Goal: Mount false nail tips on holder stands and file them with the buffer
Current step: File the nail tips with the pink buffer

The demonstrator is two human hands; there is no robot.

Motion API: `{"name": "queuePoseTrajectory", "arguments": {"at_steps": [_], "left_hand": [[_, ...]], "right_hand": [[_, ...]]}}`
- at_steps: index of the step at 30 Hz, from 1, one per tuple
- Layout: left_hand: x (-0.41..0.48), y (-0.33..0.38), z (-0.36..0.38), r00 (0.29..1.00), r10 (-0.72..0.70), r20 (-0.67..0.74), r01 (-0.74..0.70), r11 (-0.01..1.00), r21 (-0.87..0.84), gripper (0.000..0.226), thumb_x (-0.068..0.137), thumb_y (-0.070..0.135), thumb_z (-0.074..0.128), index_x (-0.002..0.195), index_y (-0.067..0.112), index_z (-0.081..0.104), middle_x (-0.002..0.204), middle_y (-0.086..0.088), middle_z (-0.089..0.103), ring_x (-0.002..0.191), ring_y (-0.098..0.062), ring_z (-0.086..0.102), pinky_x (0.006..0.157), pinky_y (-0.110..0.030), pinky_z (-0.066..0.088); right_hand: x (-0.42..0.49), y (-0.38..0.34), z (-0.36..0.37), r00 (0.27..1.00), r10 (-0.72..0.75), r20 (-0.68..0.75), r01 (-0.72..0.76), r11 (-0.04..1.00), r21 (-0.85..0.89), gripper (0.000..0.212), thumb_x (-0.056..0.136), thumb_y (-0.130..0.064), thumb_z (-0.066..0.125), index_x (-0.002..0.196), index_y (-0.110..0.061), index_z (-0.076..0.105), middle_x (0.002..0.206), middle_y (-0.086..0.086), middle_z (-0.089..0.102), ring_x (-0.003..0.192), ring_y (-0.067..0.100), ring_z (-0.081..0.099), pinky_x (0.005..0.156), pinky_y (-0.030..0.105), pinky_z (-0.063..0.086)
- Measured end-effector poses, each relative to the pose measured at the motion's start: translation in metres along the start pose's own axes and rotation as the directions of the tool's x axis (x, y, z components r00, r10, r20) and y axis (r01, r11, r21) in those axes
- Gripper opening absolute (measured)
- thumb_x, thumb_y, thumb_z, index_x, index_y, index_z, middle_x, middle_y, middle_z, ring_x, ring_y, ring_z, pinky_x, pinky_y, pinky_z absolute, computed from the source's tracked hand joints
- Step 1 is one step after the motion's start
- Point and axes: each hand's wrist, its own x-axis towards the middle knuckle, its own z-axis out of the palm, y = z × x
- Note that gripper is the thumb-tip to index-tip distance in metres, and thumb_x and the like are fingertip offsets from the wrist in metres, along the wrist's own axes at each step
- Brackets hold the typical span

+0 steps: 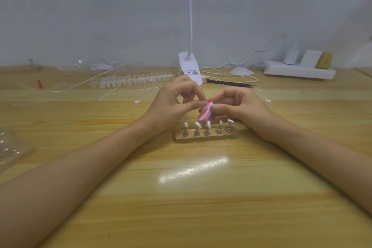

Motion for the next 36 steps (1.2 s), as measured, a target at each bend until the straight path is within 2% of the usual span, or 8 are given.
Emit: {"name": "queuePoseTrajectory", "arguments": {"at_steps": [6, 10, 14, 18, 22, 28, 32, 36], "left_hand": [[-0.001, 0.002, 0.000, 0.998, -0.061, 0.007, 0.061, 0.997, -0.048, 0.009, 0.083, 0.015, 0.076, 0.079, 0.020, 0.070, 0.079, -0.012, 0.051, 0.074, -0.020, 0.048, 0.071, -0.013, 0.039], [-0.002, 0.006, -0.002, 0.994, -0.111, 0.023, 0.113, 0.990, -0.087, 0.009, 0.082, 0.019, 0.076, 0.078, 0.024, 0.070, 0.088, -0.024, 0.057, 0.074, -0.014, 0.048, 0.074, -0.023, 0.041], [-0.002, 0.008, -0.004, 0.989, -0.131, 0.069, 0.140, 0.979, -0.145, 0.010, 0.083, 0.015, 0.076, 0.077, 0.022, 0.071, 0.085, -0.017, 0.062, 0.074, -0.012, 0.049, 0.074, -0.018, 0.041], [-0.002, 0.005, -0.003, 0.987, -0.127, 0.102, 0.145, 0.970, -0.193, 0.014, 0.084, 0.012, 0.074, 0.076, 0.023, 0.071, 0.077, 0.009, 0.063, 0.076, -0.010, 0.052, 0.075, -0.016, 0.042], [-0.002, 0.004, -0.004, 0.984, -0.131, 0.117, 0.153, 0.968, -0.200, 0.014, 0.086, 0.016, 0.073, 0.077, 0.027, 0.073, 0.085, -0.008, 0.067, 0.085, -0.027, 0.056, 0.081, -0.019, 0.042], [-0.002, 0.021, -0.002, 0.978, -0.168, 0.124, 0.203, 0.900, -0.385, 0.010, 0.091, 0.023, 0.063, 0.085, 0.017, 0.069, 0.068, 0.021, 0.064, 0.058, 0.008, 0.051, 0.056, -0.005, 0.037], [-0.004, 0.035, 0.000, 0.981, -0.184, 0.063, 0.192, 0.966, -0.171, 0.020, 0.088, 0.044, 0.066, 0.099, 0.027, 0.064, 0.085, 0.022, 0.064, 0.077, 0.001, 0.056, 0.066, -0.013, 0.041], [-0.017, 0.044, 0.011, 0.958, -0.174, 0.227, 0.128, 0.971, 0.204, 0.062, 0.070, 0.053, 0.079, 0.120, 0.039, 0.045, 0.097, 0.021, 0.066, 0.098, 0.002, 0.056, 0.091, -0.033, 0.047]], "right_hand": [[0.002, -0.003, -0.009, 0.945, 0.045, -0.324, 0.043, 0.965, 0.260, 0.019, 0.084, -0.014, 0.070, 0.100, -0.007, 0.065, 0.098, 0.010, 0.078, 0.096, 0.019, 0.074, 0.080, 0.025, 0.058], [0.000, -0.002, -0.009, 0.971, -0.003, -0.239, -0.028, 0.992, -0.126, 0.019, 0.087, -0.010, 0.076, 0.100, -0.004, 0.064, 0.100, 0.004, 0.077, 0.094, 0.017, 0.075, 0.088, 0.035, 0.060], [-0.003, -0.008, -0.003, 0.962, -0.147, -0.231, 0.005, 0.853, -0.521, 0.017, 0.085, -0.020, 0.079, 0.101, -0.022, 0.073, 0.113, -0.005, 0.067, 0.114, 0.007, 0.060, 0.104, 0.038, 0.047], [-0.008, -0.023, 0.006, 0.899, -0.431, -0.076, 0.335, 0.790, -0.513, 0.019, 0.085, -0.016, 0.078, 0.103, -0.016, 0.073, 0.106, -0.003, 0.069, 0.108, 0.016, 0.063, 0.096, 0.030, 0.050], [-0.012, -0.026, 0.017, 0.861, -0.509, 0.025, 0.411, 0.665, -0.624, 0.022, 0.075, -0.010, 0.086, 0.094, -0.012, 0.075, 0.099, 0.004, 0.066, 0.098, 0.017, 0.063, 0.090, 0.027, 0.048], [-0.013, -0.046, 0.018, 0.811, -0.584, -0.031, 0.412, 0.607, -0.680, 0.016, 0.077, -0.016, 0.084, 0.090, -0.010, 0.077, 0.093, 0.000, 0.068, 0.095, 0.021, 0.062, 0.084, 0.034, 0.049], [-0.017, -0.057, 0.006, 0.861, -0.482, -0.165, 0.307, 0.750, -0.586, 0.014, 0.078, -0.024, 0.082, 0.091, -0.020, 0.078, 0.090, -0.009, 0.072, 0.094, 0.012, 0.065, 0.085, 0.034, 0.051], [-0.032, -0.046, 0.001, 0.948, -0.230, -0.221, 0.114, 0.890, -0.441, 0.009, 0.075, -0.021, 0.085, 0.082, -0.021, 0.079, 0.087, -0.007, 0.076, 0.089, 0.012, 0.070, 0.091, 0.054, 0.051]]}}
